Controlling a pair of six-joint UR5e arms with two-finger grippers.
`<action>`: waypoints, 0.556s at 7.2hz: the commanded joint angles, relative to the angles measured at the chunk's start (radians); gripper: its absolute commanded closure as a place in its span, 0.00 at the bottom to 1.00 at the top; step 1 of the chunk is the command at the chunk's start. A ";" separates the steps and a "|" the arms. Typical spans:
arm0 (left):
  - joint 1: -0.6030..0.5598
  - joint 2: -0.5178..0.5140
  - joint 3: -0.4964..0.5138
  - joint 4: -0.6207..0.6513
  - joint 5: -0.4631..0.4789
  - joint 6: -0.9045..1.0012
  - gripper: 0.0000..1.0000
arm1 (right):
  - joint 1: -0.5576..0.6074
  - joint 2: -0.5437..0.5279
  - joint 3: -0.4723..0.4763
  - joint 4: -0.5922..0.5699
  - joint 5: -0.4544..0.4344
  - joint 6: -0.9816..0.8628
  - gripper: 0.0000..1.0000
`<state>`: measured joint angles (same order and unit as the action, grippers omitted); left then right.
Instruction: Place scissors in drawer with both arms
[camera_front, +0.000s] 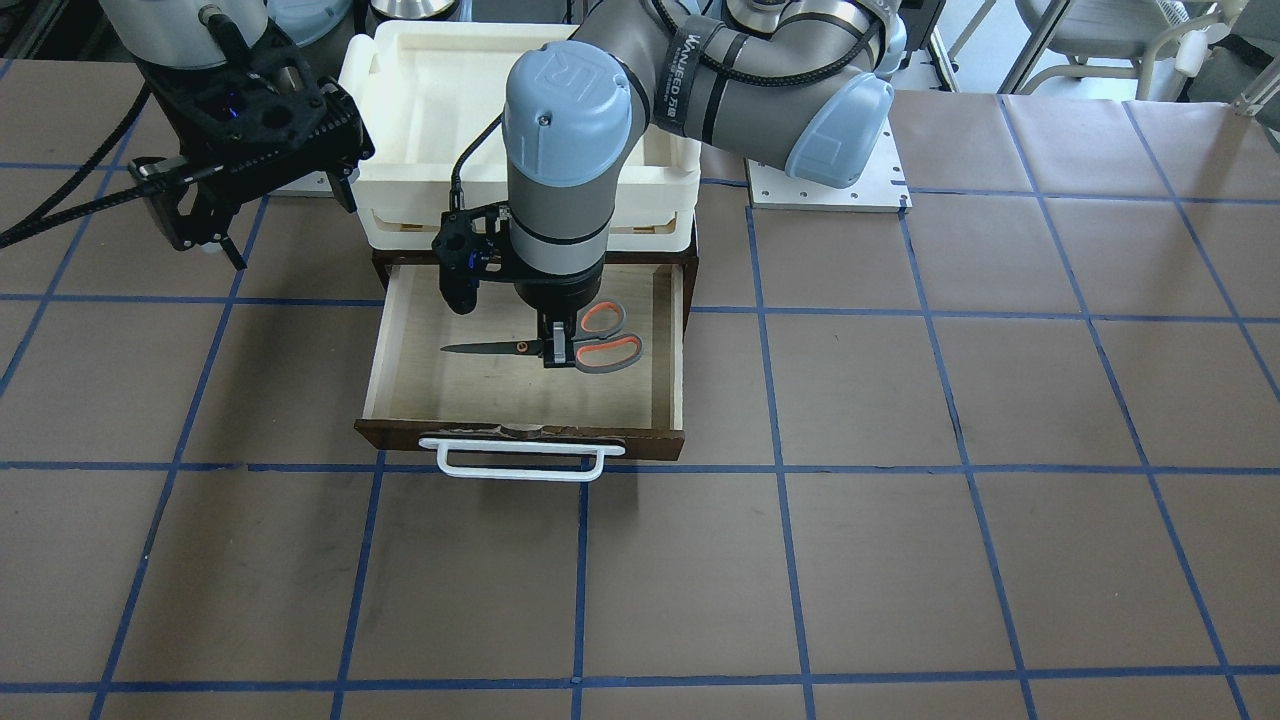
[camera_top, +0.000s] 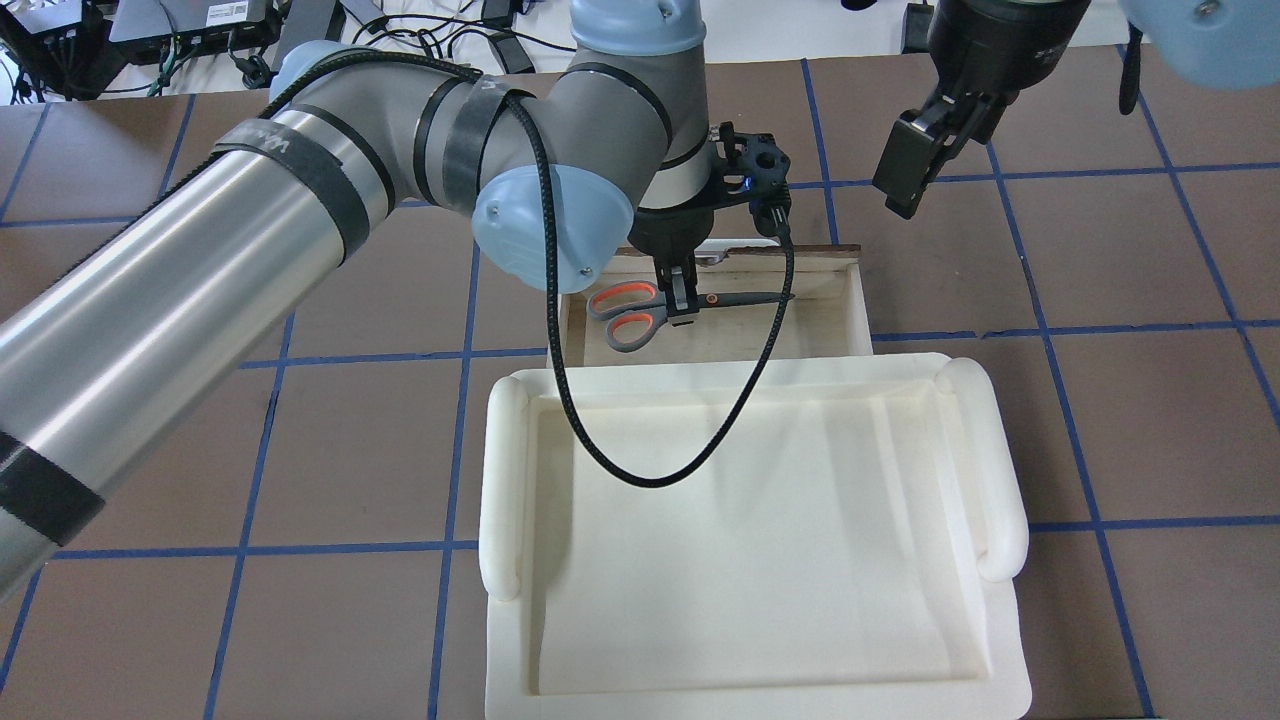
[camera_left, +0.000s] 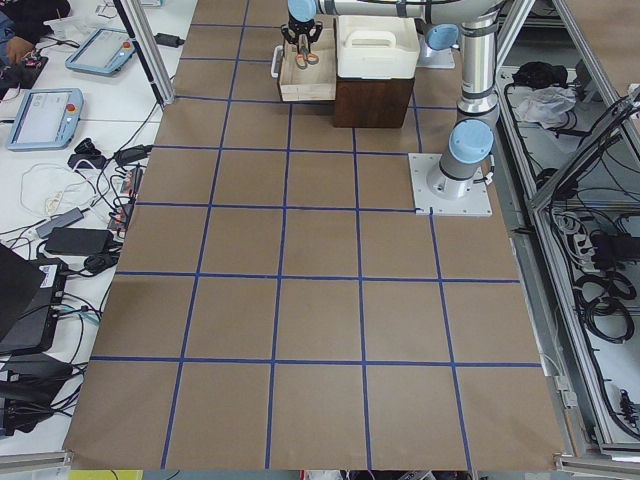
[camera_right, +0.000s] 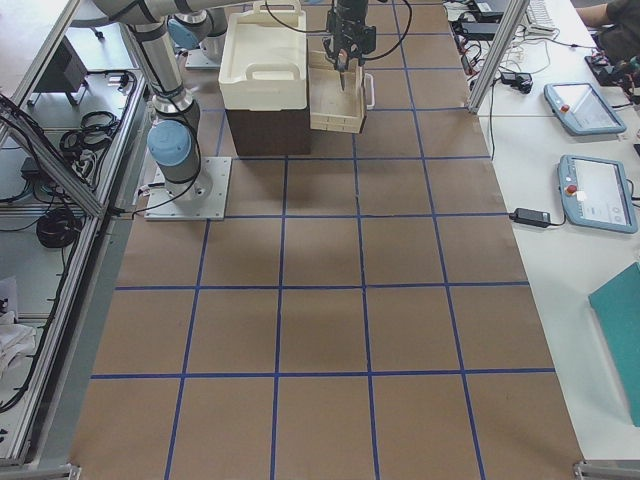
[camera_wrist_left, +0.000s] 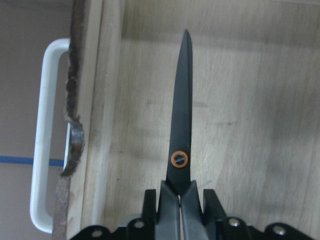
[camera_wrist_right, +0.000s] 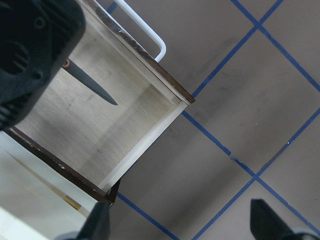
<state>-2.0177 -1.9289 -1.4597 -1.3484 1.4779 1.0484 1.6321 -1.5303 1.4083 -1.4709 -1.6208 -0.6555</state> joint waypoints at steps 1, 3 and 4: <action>-0.032 -0.004 -0.022 0.020 0.004 0.013 1.00 | -0.021 -0.011 0.000 -0.003 0.016 0.036 0.00; -0.033 0.001 -0.100 0.139 -0.001 0.010 1.00 | -0.136 -0.050 0.001 0.001 0.120 0.037 0.00; -0.033 0.001 -0.105 0.146 -0.001 0.012 1.00 | -0.164 -0.054 0.001 0.003 0.122 0.062 0.00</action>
<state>-2.0501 -1.9292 -1.5430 -1.2370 1.4783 1.0597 1.5182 -1.5720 1.4092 -1.4705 -1.5257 -0.6128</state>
